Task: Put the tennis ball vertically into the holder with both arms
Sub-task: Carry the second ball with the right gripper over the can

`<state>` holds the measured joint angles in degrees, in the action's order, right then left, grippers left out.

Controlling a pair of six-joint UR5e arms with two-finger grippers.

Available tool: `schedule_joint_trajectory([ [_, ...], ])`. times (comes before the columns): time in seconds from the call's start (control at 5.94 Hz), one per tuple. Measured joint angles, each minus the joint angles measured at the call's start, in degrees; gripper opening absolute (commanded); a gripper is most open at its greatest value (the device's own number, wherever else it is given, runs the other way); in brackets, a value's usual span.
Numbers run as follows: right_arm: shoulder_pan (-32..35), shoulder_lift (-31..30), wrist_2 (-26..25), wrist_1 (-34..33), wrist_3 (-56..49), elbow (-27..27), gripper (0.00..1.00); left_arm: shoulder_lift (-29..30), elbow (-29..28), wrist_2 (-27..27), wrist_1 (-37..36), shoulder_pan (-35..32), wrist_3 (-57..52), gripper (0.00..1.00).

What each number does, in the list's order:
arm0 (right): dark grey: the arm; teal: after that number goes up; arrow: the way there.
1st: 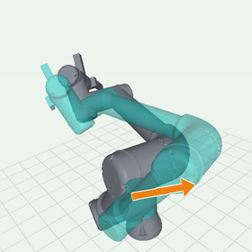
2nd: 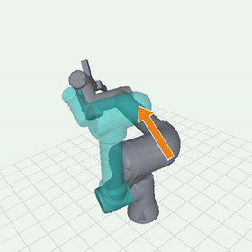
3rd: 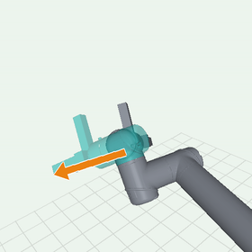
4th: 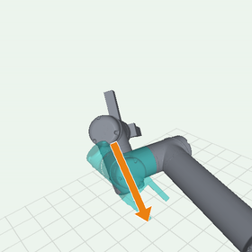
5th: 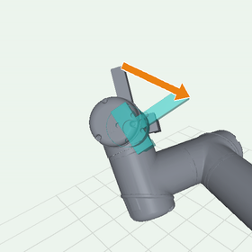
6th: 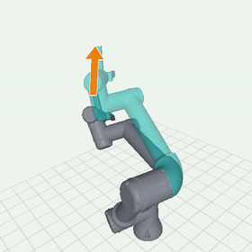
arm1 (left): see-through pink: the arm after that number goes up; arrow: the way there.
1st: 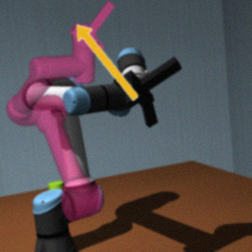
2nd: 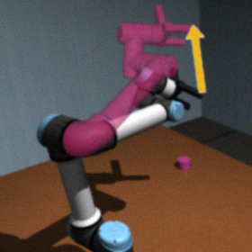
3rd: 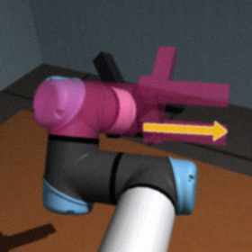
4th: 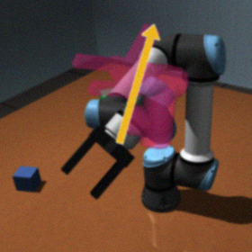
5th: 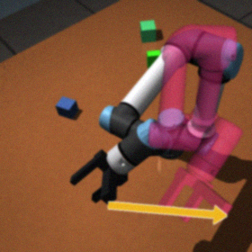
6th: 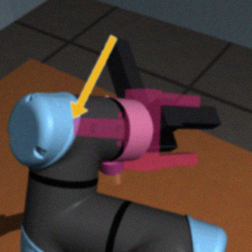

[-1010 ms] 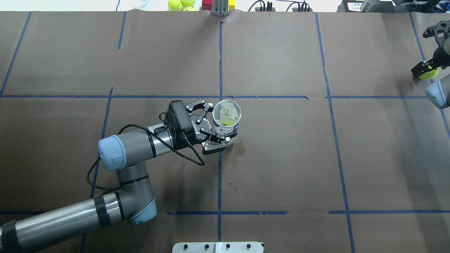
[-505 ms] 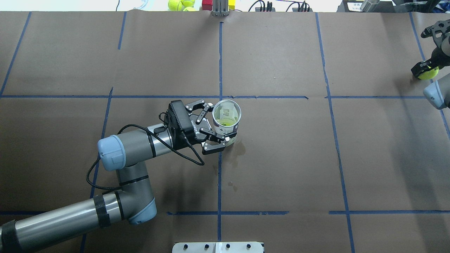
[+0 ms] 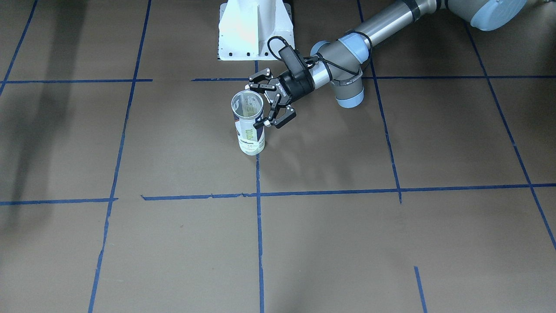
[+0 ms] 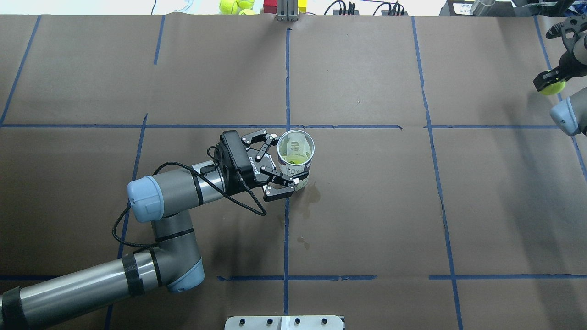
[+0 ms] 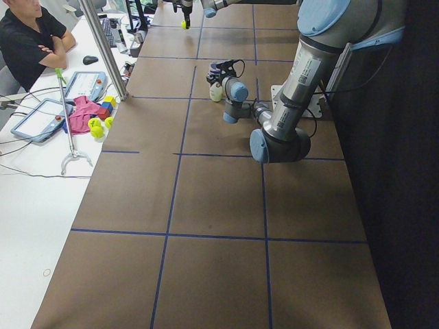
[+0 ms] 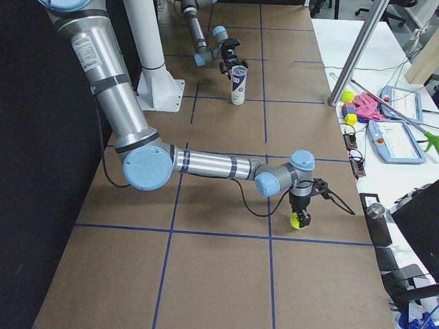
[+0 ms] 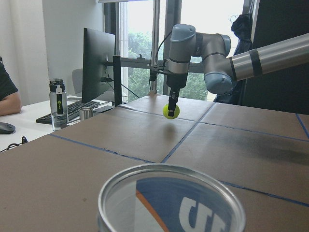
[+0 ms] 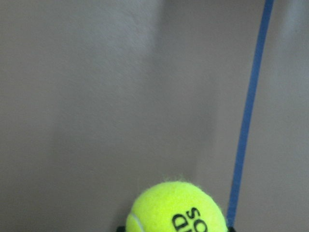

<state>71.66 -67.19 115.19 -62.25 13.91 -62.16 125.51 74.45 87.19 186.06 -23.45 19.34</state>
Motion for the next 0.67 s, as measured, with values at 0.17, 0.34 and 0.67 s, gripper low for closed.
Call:
schedule_joint_trajectory([
  [0.17, -0.1, -0.22, 2.91, -4.59, 5.9, -7.81, 0.0, 0.0, -0.03, 0.0, 0.0, 0.02, 0.0, 0.99],
  [0.34, -2.04, -0.6, 5.0, -10.59, 15.97, -17.87, 0.0, 0.0, -0.06, 0.0, 0.0, 0.01, -0.03, 0.99],
  [0.67, -12.83, 1.65, 6.22, -27.48, 43.5, -41.85, 0.0, -1.2, -0.09, 0.0, 0.0, 0.21, -0.08, 0.99],
])
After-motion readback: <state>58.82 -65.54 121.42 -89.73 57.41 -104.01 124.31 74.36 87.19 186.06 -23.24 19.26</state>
